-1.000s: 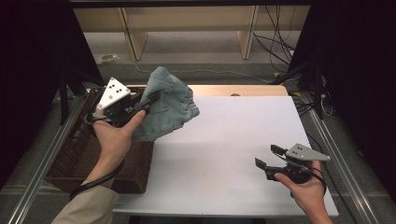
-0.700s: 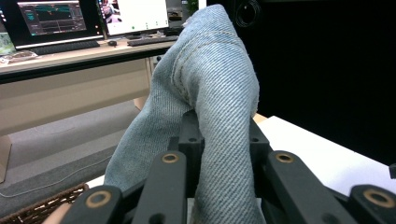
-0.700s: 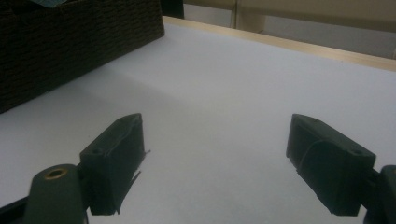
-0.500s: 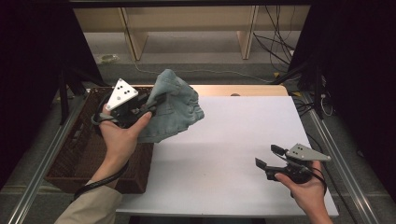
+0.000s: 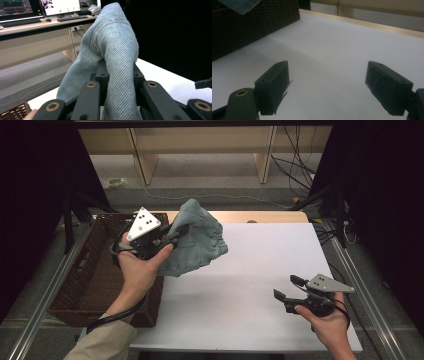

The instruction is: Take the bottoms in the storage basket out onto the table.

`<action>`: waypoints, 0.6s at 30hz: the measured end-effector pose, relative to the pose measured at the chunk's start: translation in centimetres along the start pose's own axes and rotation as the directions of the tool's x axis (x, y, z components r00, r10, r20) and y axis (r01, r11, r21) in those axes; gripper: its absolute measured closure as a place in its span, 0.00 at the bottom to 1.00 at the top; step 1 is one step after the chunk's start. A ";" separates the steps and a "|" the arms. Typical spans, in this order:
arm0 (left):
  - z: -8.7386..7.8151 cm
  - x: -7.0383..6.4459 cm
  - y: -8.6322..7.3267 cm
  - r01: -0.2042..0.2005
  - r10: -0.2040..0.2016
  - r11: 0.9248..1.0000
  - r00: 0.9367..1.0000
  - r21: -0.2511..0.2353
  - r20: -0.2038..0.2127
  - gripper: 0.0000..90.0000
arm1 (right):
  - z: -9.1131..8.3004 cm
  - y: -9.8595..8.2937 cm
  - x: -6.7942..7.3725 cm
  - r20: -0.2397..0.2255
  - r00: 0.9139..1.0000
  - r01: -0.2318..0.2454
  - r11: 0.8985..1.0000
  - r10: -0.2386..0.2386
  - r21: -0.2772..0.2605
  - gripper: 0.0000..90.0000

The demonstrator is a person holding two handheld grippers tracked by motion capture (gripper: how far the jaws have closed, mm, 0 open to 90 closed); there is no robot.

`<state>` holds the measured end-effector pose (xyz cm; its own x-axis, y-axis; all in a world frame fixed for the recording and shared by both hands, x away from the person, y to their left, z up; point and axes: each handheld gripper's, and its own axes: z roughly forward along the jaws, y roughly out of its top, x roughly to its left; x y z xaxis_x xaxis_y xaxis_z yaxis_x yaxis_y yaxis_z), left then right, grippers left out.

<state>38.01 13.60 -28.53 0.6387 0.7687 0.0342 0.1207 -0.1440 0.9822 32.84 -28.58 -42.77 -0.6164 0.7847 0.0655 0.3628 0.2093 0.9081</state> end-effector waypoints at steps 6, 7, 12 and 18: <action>0.5 -0.6 -0.1 -0.007 0.007 1.000 1.000 0.006 0.015 0.84 | 0.0 0.0 0.0 -0.001 1.000 0.001 1.000 -0.001 0.000 0.23; 0.6 -0.7 -0.1 -0.009 0.009 1.000 1.000 0.009 0.016 0.84 | 0.0 0.0 0.0 0.000 1.000 0.001 1.000 -0.001 0.000 0.23; 0.7 -0.8 -0.1 -0.007 0.006 1.000 1.000 0.010 0.021 0.84 | 0.0 0.0 0.0 -0.001 1.000 0.004 1.000 -0.004 0.000 0.23; 0.9 -1.1 -0.1 -0.011 0.011 1.000 1.000 0.012 0.027 0.84 | 0.0 0.0 0.0 -0.002 1.000 0.003 1.000 -0.003 0.001 0.23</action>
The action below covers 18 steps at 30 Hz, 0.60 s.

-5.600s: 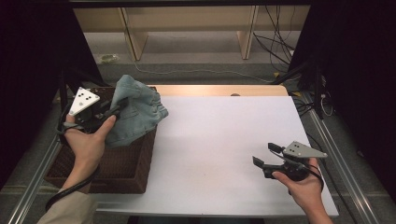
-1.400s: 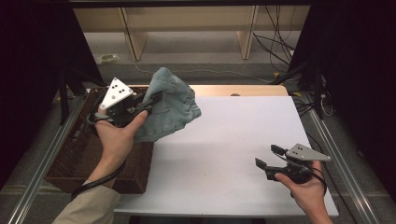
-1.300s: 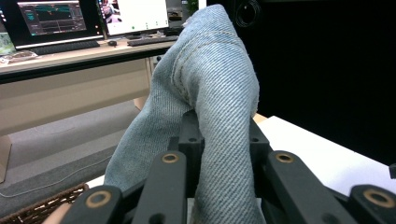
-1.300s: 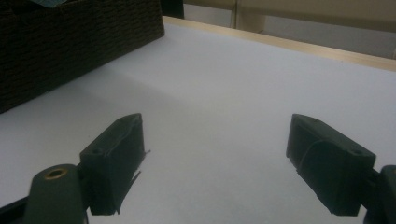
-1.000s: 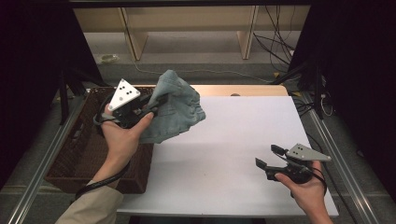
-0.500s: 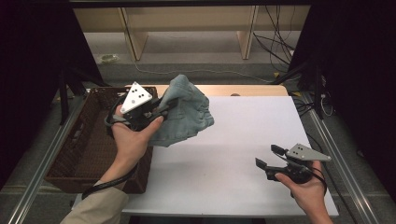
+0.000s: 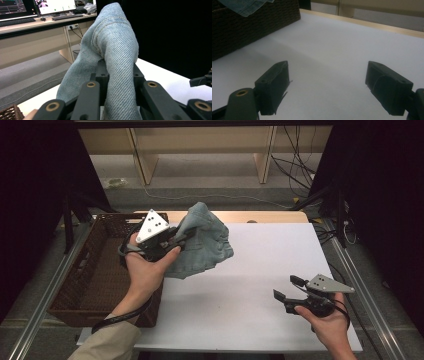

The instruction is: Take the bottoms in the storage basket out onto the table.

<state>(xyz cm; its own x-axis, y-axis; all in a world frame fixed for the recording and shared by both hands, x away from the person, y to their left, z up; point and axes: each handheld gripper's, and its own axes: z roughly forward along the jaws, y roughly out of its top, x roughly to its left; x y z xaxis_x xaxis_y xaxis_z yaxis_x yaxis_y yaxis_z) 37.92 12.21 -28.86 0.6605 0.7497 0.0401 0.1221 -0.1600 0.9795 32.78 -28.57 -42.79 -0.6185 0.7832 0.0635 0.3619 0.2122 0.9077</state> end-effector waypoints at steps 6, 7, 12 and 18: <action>0.4 -0.4 0.0 -0.005 0.005 1.000 1.000 0.005 0.013 0.84 | 0.0 0.0 0.0 -0.001 1.000 0.001 1.000 -0.001 0.000 0.23; 0.5 -0.5 -0.1 -0.003 0.003 1.000 1.000 0.006 0.020 0.84 | 0.0 0.0 0.0 -0.001 1.000 0.001 1.000 -0.001 0.000 0.22; 0.9 -0.8 -0.3 -0.009 0.009 1.000 1.000 0.017 0.027 0.84 | 0.0 0.0 -0.1 -0.001 1.000 -0.002 1.000 0.002 0.003 0.22; 1.3 -1.3 -0.5 -0.013 0.012 1.000 0.999 0.024 0.038 0.84 | 0.0 0.0 0.0 -0.002 1.000 0.000 1.000 0.000 0.002 0.23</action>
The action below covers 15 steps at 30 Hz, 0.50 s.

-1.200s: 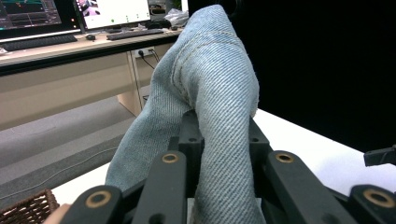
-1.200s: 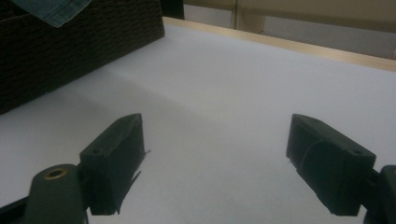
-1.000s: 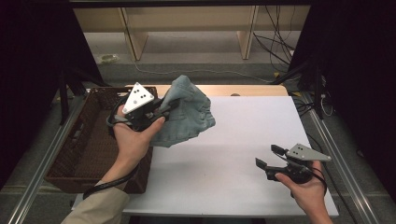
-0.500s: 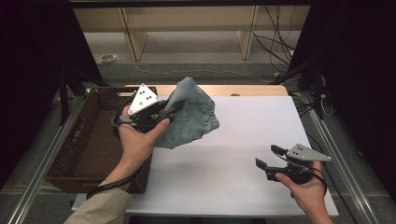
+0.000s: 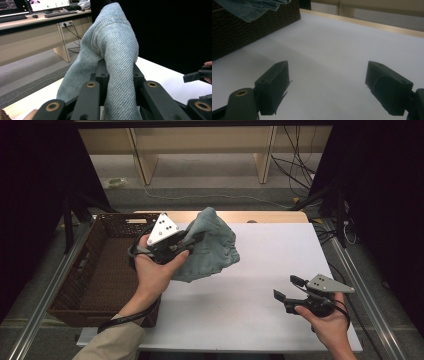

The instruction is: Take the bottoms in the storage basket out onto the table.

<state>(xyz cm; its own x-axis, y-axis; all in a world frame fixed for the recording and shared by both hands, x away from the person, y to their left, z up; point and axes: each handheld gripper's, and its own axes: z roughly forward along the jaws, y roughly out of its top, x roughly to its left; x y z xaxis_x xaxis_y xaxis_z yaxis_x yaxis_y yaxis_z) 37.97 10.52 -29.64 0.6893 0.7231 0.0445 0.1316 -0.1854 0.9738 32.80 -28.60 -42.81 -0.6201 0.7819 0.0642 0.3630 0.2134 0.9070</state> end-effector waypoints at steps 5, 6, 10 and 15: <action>0.4 -0.6 -0.1 -0.008 0.008 1.000 1.000 0.007 0.017 0.84 | 0.0 0.0 0.0 0.001 1.000 -0.003 1.000 0.003 -0.002 0.22; 0.5 -0.7 -0.1 -0.004 0.004 1.000 1.000 0.007 0.021 0.84 | 0.0 0.0 0.0 0.000 1.000 -0.004 1.000 0.004 -0.002 0.23; 0.8 -0.9 -0.2 -0.010 0.010 1.000 1.000 0.013 0.026 0.84 | 0.1 0.0 -0.1 0.000 1.000 -0.004 1.000 0.004 0.000 0.22; 1.1 -1.1 -0.5 -0.009 0.008 1.000 0.999 0.024 0.032 0.84 | 0.0 0.0 0.0 -0.001 1.000 -0.001 1.000 0.001 0.001 0.23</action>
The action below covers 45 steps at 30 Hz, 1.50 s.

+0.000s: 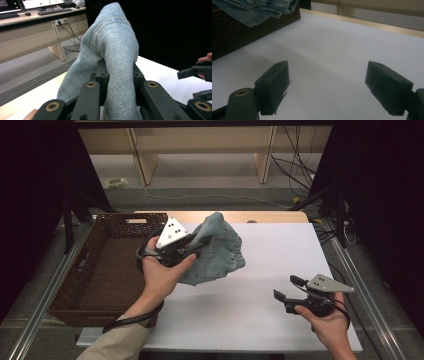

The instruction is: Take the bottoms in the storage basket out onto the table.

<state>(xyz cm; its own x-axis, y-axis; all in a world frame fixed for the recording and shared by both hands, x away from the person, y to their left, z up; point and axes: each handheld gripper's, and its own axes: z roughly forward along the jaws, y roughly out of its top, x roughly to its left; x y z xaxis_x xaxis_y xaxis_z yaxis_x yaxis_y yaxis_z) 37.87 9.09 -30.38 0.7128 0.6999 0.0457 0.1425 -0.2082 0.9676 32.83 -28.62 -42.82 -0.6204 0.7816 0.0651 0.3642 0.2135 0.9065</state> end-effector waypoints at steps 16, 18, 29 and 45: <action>0.9 -0.5 -0.8 -0.008 0.008 1.000 1.000 0.030 0.012 0.84 | 0.0 0.0 0.0 -0.001 1.000 0.002 1.000 -0.002 0.000 0.23; 1.0 -0.5 -0.9 -0.009 0.009 0.999 1.000 0.032 0.012 0.84 | 0.0 0.0 0.0 -0.001 1.000 0.002 1.000 -0.002 0.001 0.22; 1.3 -0.7 -1.3 -0.008 0.007 0.999 1.000 0.046 0.015 0.84 | -0.1 0.0 0.0 0.000 1.000 -0.001 1.000 0.001 0.002 0.23; 2.1 -0.9 -2.1 -0.012 0.010 0.997 1.000 0.073 0.025 0.84 | -0.1 0.0 0.0 0.001 1.000 -0.001 1.000 0.001 -0.001 0.23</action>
<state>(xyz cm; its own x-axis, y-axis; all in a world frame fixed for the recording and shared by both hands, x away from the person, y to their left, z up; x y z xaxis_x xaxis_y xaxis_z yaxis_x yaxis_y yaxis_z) 38.33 7.44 -32.97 0.7312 0.6804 0.0489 0.1840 -0.2657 0.9463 32.80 -28.71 -42.78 -0.6197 0.7821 0.0654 0.3638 0.2125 0.9069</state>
